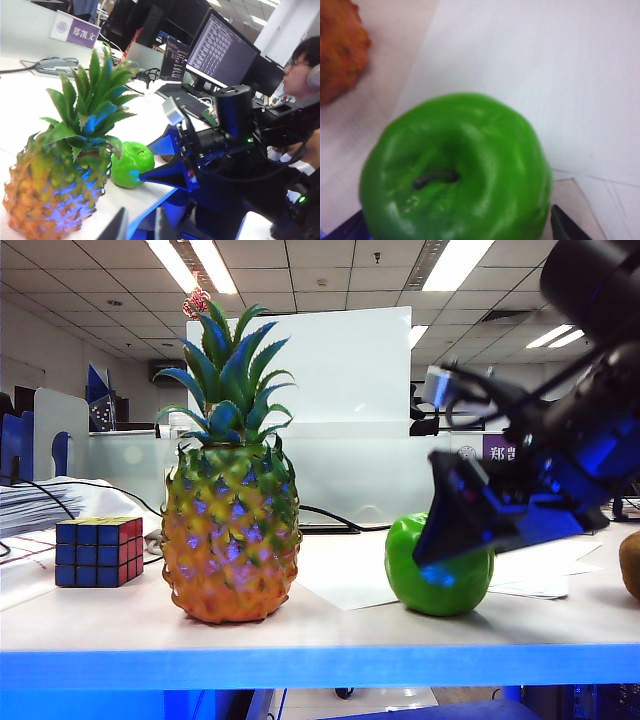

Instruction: Arrange all the fruits from large to small from left to right in a row.

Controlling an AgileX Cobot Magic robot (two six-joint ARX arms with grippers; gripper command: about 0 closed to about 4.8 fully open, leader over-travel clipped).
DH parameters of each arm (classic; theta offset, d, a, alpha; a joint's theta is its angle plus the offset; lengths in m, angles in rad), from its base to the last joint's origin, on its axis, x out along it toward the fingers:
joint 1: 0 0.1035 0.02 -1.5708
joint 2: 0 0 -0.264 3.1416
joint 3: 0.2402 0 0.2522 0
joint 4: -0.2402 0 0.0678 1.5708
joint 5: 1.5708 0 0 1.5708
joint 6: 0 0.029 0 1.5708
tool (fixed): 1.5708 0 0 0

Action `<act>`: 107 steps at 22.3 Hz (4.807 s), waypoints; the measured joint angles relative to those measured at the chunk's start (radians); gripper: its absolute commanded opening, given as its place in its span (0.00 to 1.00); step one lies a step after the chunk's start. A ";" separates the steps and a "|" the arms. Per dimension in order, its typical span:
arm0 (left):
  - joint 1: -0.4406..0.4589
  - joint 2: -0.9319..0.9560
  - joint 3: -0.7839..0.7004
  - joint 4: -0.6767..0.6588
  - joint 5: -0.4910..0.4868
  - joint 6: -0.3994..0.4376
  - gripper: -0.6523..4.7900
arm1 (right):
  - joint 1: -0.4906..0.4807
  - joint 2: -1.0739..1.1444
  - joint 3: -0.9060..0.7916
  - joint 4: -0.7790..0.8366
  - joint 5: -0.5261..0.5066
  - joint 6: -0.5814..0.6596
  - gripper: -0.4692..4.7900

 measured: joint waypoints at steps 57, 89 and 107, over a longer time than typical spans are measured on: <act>0.000 0.000 0.000 -0.053 -0.015 0.087 0.21 | 0.000 -0.022 0.055 -0.089 0.004 0.046 0.62; 0.000 0.000 0.000 -0.053 -0.022 0.085 0.22 | 0.145 -0.114 0.167 0.055 -0.203 0.109 1.00; 0.000 0.000 0.000 -0.049 -0.021 0.065 0.22 | 0.237 -0.026 0.314 0.060 -0.247 0.093 1.00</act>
